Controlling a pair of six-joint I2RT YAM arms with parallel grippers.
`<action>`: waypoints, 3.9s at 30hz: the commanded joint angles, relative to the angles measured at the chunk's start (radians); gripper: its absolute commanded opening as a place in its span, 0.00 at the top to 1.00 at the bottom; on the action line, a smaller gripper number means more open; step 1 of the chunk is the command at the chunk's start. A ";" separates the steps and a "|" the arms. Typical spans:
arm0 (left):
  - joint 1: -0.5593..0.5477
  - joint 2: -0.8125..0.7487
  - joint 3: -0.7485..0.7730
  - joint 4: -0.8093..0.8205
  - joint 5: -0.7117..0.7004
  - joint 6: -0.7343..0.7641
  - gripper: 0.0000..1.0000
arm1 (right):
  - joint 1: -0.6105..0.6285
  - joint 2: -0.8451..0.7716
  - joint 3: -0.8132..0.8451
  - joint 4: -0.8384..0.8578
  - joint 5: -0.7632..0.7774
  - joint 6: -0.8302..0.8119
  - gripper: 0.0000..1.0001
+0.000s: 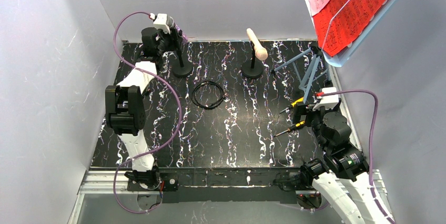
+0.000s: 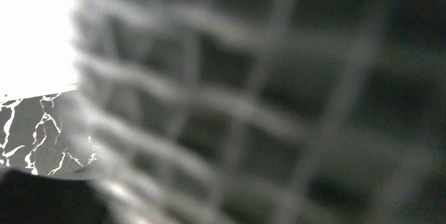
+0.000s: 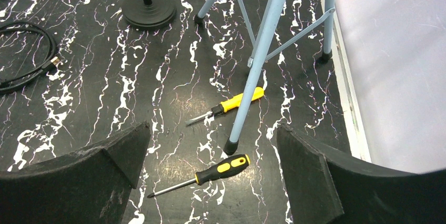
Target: Pack up the instrument practice props
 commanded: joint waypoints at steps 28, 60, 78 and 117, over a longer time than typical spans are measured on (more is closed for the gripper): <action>-0.034 -0.857 -0.643 -0.213 0.003 0.029 0.75 | 0.006 0.303 0.134 0.193 -0.641 0.082 0.01; -0.637 -1.134 -0.802 -0.346 -0.890 -0.276 0.82 | 0.416 0.715 0.213 0.524 -0.516 0.003 0.01; -0.651 -1.248 -0.853 -0.434 -0.790 -0.332 0.47 | 0.505 0.955 0.134 0.788 -0.620 0.144 0.01; -0.651 -1.482 -0.535 -1.000 -0.496 -0.280 0.22 | 0.780 1.709 0.341 1.442 0.036 0.008 0.01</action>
